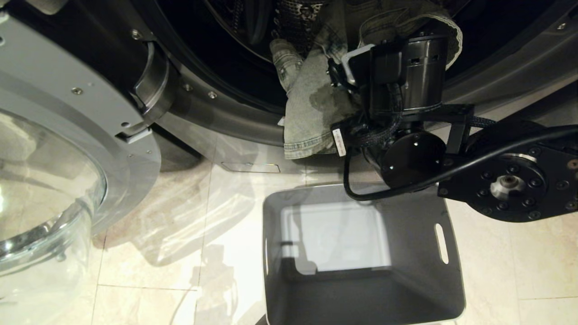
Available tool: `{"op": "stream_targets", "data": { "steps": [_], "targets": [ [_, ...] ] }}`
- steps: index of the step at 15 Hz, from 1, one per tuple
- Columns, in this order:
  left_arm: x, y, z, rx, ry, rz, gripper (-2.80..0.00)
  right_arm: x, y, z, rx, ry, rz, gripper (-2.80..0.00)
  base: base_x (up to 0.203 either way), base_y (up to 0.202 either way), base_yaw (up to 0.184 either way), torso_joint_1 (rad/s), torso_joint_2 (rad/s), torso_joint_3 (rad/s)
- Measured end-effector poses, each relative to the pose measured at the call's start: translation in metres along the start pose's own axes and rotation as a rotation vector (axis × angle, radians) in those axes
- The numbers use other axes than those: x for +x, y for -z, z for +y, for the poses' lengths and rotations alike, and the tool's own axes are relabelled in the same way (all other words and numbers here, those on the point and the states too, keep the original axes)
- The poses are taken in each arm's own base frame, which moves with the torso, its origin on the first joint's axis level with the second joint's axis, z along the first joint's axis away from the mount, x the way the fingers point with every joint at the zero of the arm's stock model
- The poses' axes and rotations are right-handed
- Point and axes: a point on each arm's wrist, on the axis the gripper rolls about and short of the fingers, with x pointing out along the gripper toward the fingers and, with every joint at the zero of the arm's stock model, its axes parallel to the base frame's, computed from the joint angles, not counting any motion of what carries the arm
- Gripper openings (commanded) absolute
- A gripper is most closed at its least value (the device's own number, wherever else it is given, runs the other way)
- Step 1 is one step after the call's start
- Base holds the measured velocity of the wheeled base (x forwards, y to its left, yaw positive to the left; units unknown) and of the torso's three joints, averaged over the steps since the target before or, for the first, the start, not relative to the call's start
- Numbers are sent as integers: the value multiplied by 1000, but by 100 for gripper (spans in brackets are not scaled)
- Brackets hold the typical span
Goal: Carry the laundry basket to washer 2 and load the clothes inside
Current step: Place the clothes into the washing machine
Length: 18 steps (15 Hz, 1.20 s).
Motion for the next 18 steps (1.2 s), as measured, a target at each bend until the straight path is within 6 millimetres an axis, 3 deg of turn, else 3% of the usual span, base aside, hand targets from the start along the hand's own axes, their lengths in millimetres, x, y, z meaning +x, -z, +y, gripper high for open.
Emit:
{"op": "stream_targets", "data": {
  "steps": [12,18],
  "targets": [
    [0,0,0,0,0,0,-280,16,-32,6,122,77,-125,-280,0,0,0,0,0,0],
    [0,0,0,0,0,0,-280,49,-34,16,152,183,-227,-280,0,0,0,0,0,0]
  ]
}}
